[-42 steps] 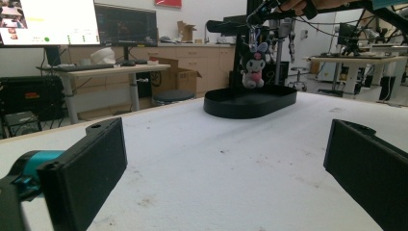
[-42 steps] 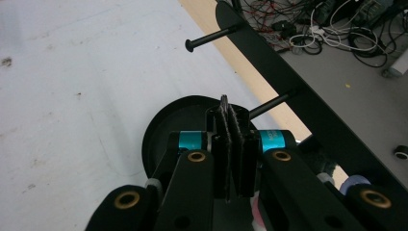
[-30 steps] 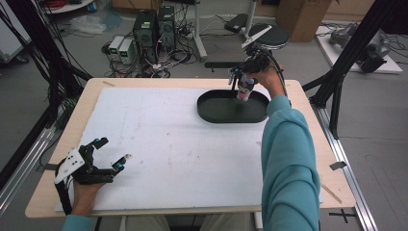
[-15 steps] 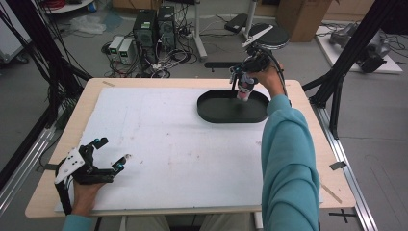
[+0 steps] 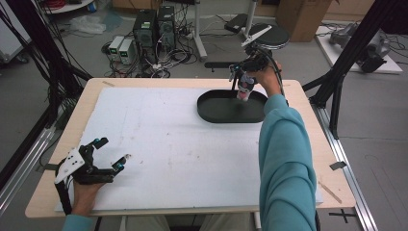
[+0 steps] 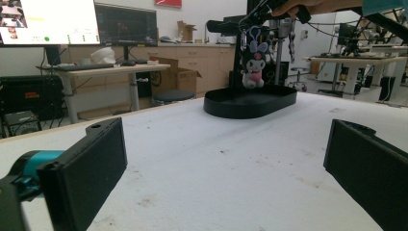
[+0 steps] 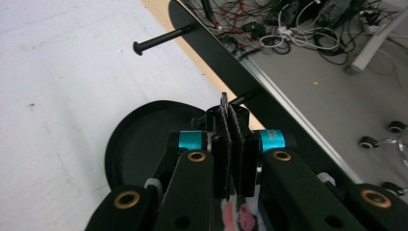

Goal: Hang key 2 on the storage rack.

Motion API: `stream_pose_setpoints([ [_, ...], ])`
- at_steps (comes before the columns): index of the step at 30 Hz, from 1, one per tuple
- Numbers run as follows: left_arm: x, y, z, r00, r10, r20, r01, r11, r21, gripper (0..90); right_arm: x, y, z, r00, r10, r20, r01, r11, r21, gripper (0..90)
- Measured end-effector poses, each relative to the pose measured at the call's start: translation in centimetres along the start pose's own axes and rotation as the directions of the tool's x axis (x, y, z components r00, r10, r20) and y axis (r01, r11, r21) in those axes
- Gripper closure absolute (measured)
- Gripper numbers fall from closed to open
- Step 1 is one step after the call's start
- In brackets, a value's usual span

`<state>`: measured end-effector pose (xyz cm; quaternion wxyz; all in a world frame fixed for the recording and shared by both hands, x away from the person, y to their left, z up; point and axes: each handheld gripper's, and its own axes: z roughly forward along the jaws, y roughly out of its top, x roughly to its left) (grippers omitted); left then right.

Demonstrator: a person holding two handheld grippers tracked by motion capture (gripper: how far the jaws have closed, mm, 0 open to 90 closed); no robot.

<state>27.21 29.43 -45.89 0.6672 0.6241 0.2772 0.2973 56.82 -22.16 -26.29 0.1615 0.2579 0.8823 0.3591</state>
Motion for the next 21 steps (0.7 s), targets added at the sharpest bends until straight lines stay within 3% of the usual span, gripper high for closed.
stream_pose_setpoints([
  [8,0.0,0.0,0.0,1.0,0.0,0.0,0.0,1.0,0.003,1.7,-0.3,-0.1,0.2,0.9998,-0.009,0.016,0.009,1.0,-0.002,88.3],
  [12,0.0,0.0,0.0,1.0,0.0,0.0,0.0,1.0,0.003,1.7,-0.3,-0.1,0.3,0.9995,-0.005,0.03,0.005,1.0,-0.009,84.1],
  [15,0.0,0.0,0.0,1.0,0.003,0.002,-0.003,1.0,0.002,1.7,-0.3,-0.1,0.0,0.9965,0.008,0.083,-0.006,1.0,-0.02,70.6],
  [17,0.0,0.0,0.0,1.0,0.002,0.0,-0.002,1.0,0.0,1.7,-0.4,-0.2,-0.1,0.9966,0.012,0.081,-0.01,1.0,-0.023,66.0],
  [21,0.0,0.0,0.0,1.0,0.003,-0.001,-0.003,1.0,0.004,1.7,0.2,-0.1,-0.9,0.9902,0.041,0.133,-0.032,0.997,-0.069,33.2],
])
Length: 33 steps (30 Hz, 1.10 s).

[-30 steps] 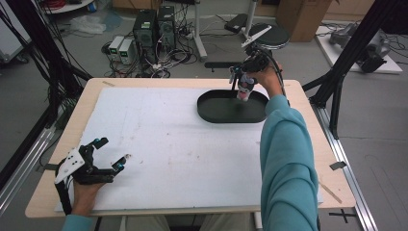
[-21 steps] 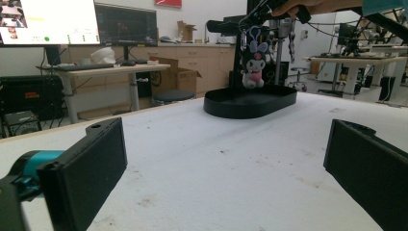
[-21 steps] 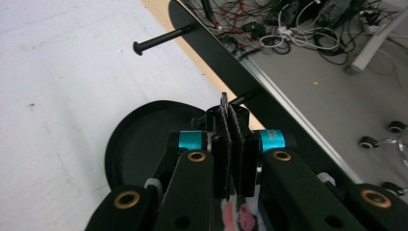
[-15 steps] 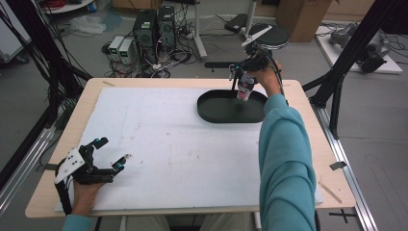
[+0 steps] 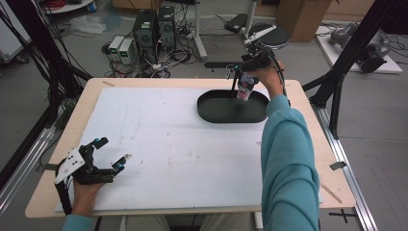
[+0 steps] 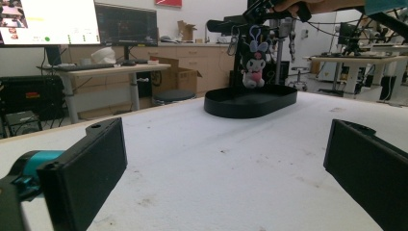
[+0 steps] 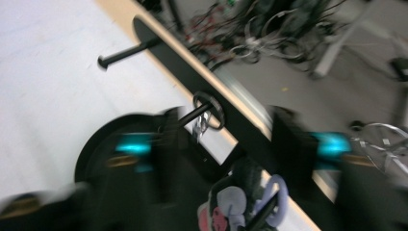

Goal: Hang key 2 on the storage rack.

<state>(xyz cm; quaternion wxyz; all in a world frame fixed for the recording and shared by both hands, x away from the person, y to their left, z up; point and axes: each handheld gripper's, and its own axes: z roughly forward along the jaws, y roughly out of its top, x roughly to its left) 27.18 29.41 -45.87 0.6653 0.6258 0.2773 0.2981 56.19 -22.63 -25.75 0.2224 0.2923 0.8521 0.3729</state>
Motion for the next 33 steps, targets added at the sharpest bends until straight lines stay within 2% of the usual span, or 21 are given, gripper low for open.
stream_pose_setpoints([
  [2,0.0,0.0,0.0,1.0,0.001,-0.002,-0.001,1.0,-0.002,1.7,0.5,-0.1,-0.7,0.9994,0.031,-0.017,-0.031,0.998,-0.048,12.3],
  [4,0.0,0.0,0.0,1.0,0.0,-0.001,0.0,1.0,-0.002,1.7,0.9,-0.2,-1.3,0.9984,0.033,-0.045,-0.037,0.996,-0.083,9.3],
  [6,0.0,0.0,0.0,1.0,0.001,-0.001,-0.001,1.0,-0.003,1.7,1.7,-0.4,-2.3,0.9957,0.043,-0.082,-0.053,0.991,-0.12,0.8],
  [9,0.0,0.0,0.0,1.0,0.003,-0.001,-0.003,1.0,-0.002,1.7,2.7,-0.9,-3.8,0.9908,0.046,-0.127,-0.074,0.972,-0.224,0.5],
  [12,0.0,0.0,0.0,1.0,0.002,-0.001,-0.002,1.0,-0.005,1.7,3.6,-1.5,-5.1,0.9893,0.043,-0.139,-0.08,0.959,-0.272,0.5],
  [13,0.0,0.0,0.0,1.0,0.002,-0.001,-0.002,1.0,-0.003,1.7,4.1,-2.0,-5.6,0.9875,0.043,-0.152,-0.087,0.95,-0.301,0.5],
  [14,0.0,0.0,0.0,1.0,0.002,-0.001,-0.002,1.0,-0.002,1.7,4.5,-2.3,-6.0,0.9873,0.034,-0.155,-0.082,0.946,-0.313,0.5],
  [15,0.0,0.0,0.0,1.0,0.001,-0.002,-0.001,1.0,-0.003,1.7,4.8,-2.6,-6.3,0.9882,0.03,-0.15,-0.075,0.949,-0.306,0.5],
  [17,0.0,0.0,0.0,1.0,0.005,-0.004,-0.005,1.0,-0.001,1.7,5.8,-3.6,-7.2,0.9886,0.004,-0.15,-0.053,0.944,-0.326,0.5],
  [19,0.0,0.0,0.0,1.0,0.007,-0.003,-0.007,1.0,0.004,1.7,7.0,-5.1,-8.2,0.9903,-0.028,-0.136,-0.023,0.932,-0.361,0.5],
  [20,0.0,0.0,0.0,1.0,0.004,-0.003,-0.004,1.0,0.006,1.7,7.7,-6.0,-8.7,0.9908,-0.029,-0.132,-0.023,0.925,-0.378,0.5],
  [23,0.0,0.0,0.1,1.0,0.004,-0.002,-0.004,1.0,0.007,1.7,9.4,-9.0,-10.1,0.9915,-0.043,-0.123,-0.015,0.899,-0.438,0.5],
  [26,0.0,0.0,0.1,1.0,0.004,-0.002,-0.004,1.0,0.007,1.7,11.0,-12.0,-11.1,0.9943,-0.022,-0.104,-0.031,0.875,-0.483,0.5],
  [27,0.0,0.0,0.1,1.0,0.004,-0.002,-0.004,1.0,0.007,1.7,11.7,-13.7,-11.5,0.9958,-0.005,-0.091,-0.042,0.861,-0.507,0.5],
  [28,0.0,0.0,0.1,1.0,0.005,-0.002,-0.005,1.0,0.007,1.7,11.9,-14.2,-11.6,0.9962,0.004,-0.087,-0.048,0.858,-0.511,0.5],
  [29,0.0,0.0,0.1,1.0,0.004,-0.004,-0.004,1.0,0.007,1.7,12.4,-15.5,-11.7,0.9969,0.012,-0.077,-0.051,0.85,-0.524,0.5],
  [31,0.0,0.0,0.1,1.0,0.004,-0.004,-0.004,1.0,0.007,1.7,13.3,-17.3,-11.9,0.998,0.034,-0.053,-0.056,0.854,-0.517,0.5],
  [32,0.0,0.0,0.1,1.0,0.004,-0.004,-0.004,1.0,0.007,1.7,13.6,-18.2,-11.9,0.9985,0.029,-0.047,-0.05,0.846,-0.531,0.5],
  [33,0.0,0.0,0.1,1.0,0.003,-0.004,-0.003,1.0,0.007,1.7,13.8,-18.8,-11.9,0.9987,0.032,-0.039,-0.048,0.845,-0.533,0.6],
])
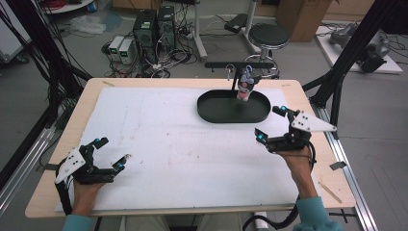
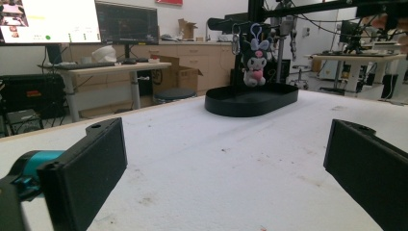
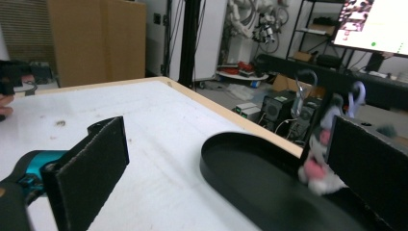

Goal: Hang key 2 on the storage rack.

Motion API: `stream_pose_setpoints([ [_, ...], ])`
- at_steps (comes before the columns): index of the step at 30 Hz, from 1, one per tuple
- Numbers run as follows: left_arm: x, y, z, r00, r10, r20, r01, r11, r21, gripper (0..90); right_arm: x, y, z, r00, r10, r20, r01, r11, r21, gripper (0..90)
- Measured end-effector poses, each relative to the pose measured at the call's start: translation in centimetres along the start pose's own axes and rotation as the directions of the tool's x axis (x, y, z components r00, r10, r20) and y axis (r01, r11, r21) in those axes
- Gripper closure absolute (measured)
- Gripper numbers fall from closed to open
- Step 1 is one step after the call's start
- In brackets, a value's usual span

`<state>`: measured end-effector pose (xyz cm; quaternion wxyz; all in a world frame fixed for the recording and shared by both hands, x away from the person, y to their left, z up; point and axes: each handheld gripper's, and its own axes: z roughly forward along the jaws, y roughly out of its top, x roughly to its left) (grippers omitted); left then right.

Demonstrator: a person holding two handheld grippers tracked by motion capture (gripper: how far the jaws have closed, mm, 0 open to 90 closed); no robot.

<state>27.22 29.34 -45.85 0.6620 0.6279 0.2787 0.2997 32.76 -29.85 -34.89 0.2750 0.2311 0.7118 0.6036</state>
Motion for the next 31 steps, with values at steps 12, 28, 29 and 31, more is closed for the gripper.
stream_pose_setpoints([
  [12,0.0,0.0,0.0,1.0,0.003,-0.001,-0.003,1.0,-0.005,1.7,2.5,-8.7,-3.0,0.9911,0.05,0.123,-0.038,0.995,-0.096,0.5],
  [28,0.0,0.0,-0.1,1.0,0.003,-0.001,-0.003,1.0,-0.005,1.7,2.5,-11.0,-2.8,0.9867,0.088,0.137,-0.071,0.99,-0.123,0.6],
  [29,0.0,0.0,-0.1,1.0,0.004,-0.001,-0.004,1.0,-0.005,1.7,2.5,-11.1,-2.8,0.9864,0.094,0.135,-0.077,0.989,-0.123,0.6],
  [31,-0.1,0.0,-0.1,1.0,0.003,-0.004,-0.003,0.9999,-0.015,1.7,2.4,-11.1,-2.8,0.9843,0.101,0.145,-0.082,0.988,-0.127,0.5],
])
